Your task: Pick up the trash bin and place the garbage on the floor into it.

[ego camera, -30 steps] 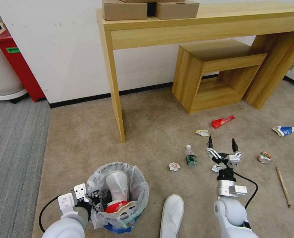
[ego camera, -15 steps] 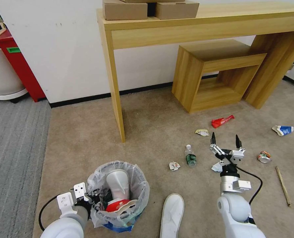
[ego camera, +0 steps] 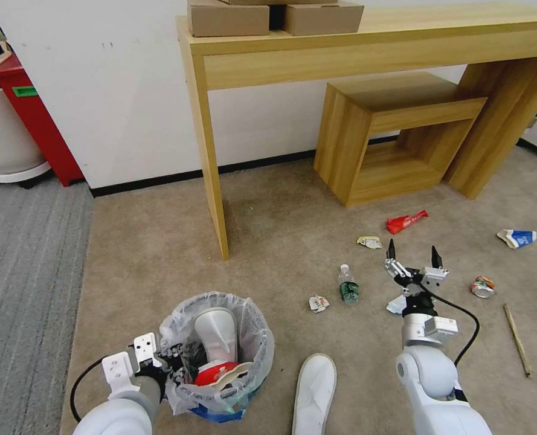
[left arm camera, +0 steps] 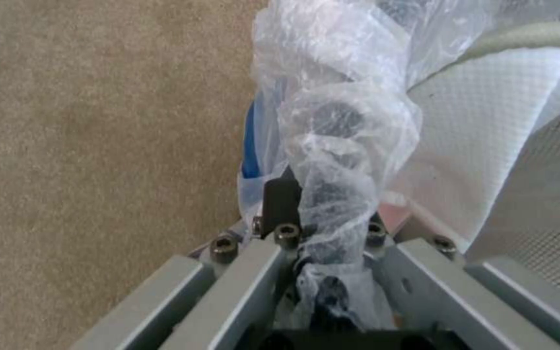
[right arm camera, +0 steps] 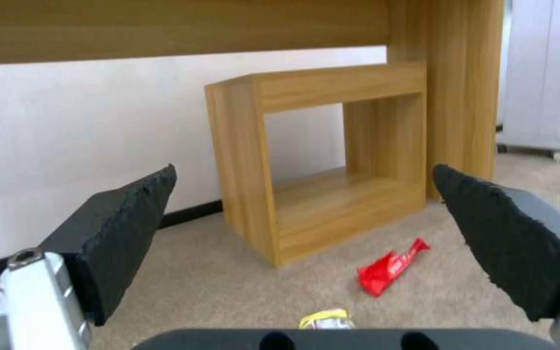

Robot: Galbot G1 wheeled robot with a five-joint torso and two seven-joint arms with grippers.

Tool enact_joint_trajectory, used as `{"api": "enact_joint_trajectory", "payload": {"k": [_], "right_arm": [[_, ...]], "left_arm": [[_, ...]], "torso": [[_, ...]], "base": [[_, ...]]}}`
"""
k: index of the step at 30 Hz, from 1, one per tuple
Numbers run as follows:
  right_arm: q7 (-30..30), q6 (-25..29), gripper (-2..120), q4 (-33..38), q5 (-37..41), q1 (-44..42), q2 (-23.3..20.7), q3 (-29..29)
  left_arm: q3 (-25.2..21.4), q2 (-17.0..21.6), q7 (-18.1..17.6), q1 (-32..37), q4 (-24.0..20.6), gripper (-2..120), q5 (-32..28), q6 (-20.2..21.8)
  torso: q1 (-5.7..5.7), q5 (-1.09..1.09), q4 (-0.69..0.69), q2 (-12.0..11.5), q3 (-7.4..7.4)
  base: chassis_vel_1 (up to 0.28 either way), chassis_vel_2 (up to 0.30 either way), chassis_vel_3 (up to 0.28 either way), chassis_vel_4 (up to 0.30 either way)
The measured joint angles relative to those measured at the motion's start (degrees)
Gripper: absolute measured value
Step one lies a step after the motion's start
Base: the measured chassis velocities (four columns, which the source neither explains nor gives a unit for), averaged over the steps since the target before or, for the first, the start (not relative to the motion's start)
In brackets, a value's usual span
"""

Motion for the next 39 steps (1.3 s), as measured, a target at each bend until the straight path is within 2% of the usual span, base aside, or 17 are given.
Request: {"api": "enact_joint_trajectory", "payload": {"k": [2,4,5,8,9,12,13,17,19,20,23,27,30,31,35,37,39], "right_arm": [[0.3,-0.9,100,0.2,1.7,0.2,-0.6,0.0],[2.0,-4.0,100,1.4,7.5,1.1,-2.4,-0.2],[2.0,-4.0,100,1.4,7.5,1.1,-2.4,-0.2],[4.5,-9.5,100,3.0,16.7,3.6,-5.9,-1.1],[4.5,-9.5,100,3.0,16.7,3.6,-5.9,-1.1],[5.8,-16.5,100,3.2,25.2,7.0,-11.0,-3.0],[6.3,-19.1,100,2.1,27.5,8.4,-13.0,-4.2],[7.5,-22.1,100,-1.8,29.6,11.6,-16.1,-7.8],[8.7,-24.6,100,-6.4,31.3,15.9,-17.9,-12.2],[8.7,-24.6,100,-6.4,31.3,15.9,-17.9,-12.2],[8.8,-24.8,100,-13.2,33.0,21.9,-17.8,-18.4],[7.0,-26.3,100,-16.8,32.7,24.8,-17.0,-21.4],[8.5,-34.2,100,-20.4,34.1,29.2,-14.4,-25.2],[8.5,-34.2,100,-20.4,34.1,29.2,-14.4,-25.2],[11.4,-40.1,100,-21.7,35.7,30.9,-12.0,-27.6],[15.5,-45.2,100,-23.7,37.1,32.5,-9.6,-29.6],[16.4,-45.9,100,-24.8,37.1,33.1,-8.7,-30.2]], "left_arm": [[0.0,-0.1,0.0,0.1,-0.1,0,0.0,0.0],[0.1,-0.1,0.1,0.4,-0.2,0,0.3,0.1],[0.1,-0.1,0.1,0.4,-0.2,0,0.3,0.1],[0.1,0.0,0.3,0.9,-0.3,0,0.8,0.2],[0.1,0.0,0.3,0.9,-0.3,0,0.8,0.2],[0.1,0.1,0.3,0.9,-0.4,0,0.8,0.2],[0.1,0.2,0.3,0.9,-0.4,0,0.8,0.2],[0.0,0.5,0.3,1.1,-0.4,0,0.8,0.2],[-0.1,0.7,0.2,1.2,-0.1,0,0.9,0.2],[-0.1,0.7,0.2,1.2,-0.1,0,0.9,0.2],[-0.1,0.7,0.1,1.1,0.5,0,0.9,0.2],[-0.1,0.7,0.0,1.0,0.9,0,0.9,0.2],[-0.1,0.6,-0.1,0.7,1.6,0,0.9,0.1],[-0.1,0.6,-0.1,0.7,1.6,0,0.9,0.1],[-0.1,0.5,-0.4,0.5,2.1,0,0.9,0.1],[-0.1,0.5,-0.5,0.3,2.3,0,0.7,0.1],[0.0,0.5,-0.5,0.2,2.3,0,0.6,0.1]], "torso": [[0.0,0.0,0.0,0.0,0.0],[0.0,0.01,-0.01,0.0,0.0],[0.0,0.01,-0.01,0.0,0.0],[0.0,0.01,-0.01,0.0,0.0],[0.0,0.01,-0.01,0.0,0.0],[0.0,-0.02,0.0,0.0,0.0],[0.0,-0.01,0.0,0.0,0.0],[0.0,0.01,0.0,0.0,0.0],[0.0,0.0,-0.01,0.0,0.01],[0.0,0.0,-0.01,0.0,0.01],[0.0,0.0,0.01,0.0,0.01],[0.0,0.0,0.0,0.0,0.01],[0.0,-0.02,0.0,0.0,0.01],[0.0,-0.02,0.0,0.0,0.01],[0.0,-0.02,0.01,0.0,0.01],[0.0,-0.01,0.0,0.0,0.01],[0.0,-0.01,0.0,0.0,0.01]], "base": [[0.0,0.0,0.0,0.0],[0.0,0.0,0.0,0.0],[0.0,0.0,0.0,0.0],[0.0,0.0,0.0,0.0],[0.0,0.0,0.0,0.0],[0.0,0.0,0.0,0.0],[0.0,0.0,0.0,0.0],[0.0,0.0,0.0,0.0],[0.0,0.0,0.0,0.0],[0.0,0.0,0.0,0.0],[0.0,0.0,0.0,0.0],[0.0,0.0,0.0,0.0],[0.0,0.0,0.0,0.0],[0.0,0.0,0.0,0.0],[0.0,0.0,0.0,0.0],[0.0,0.0,0.0,0.0],[0.0,0.0,0.0,0.0]]}}
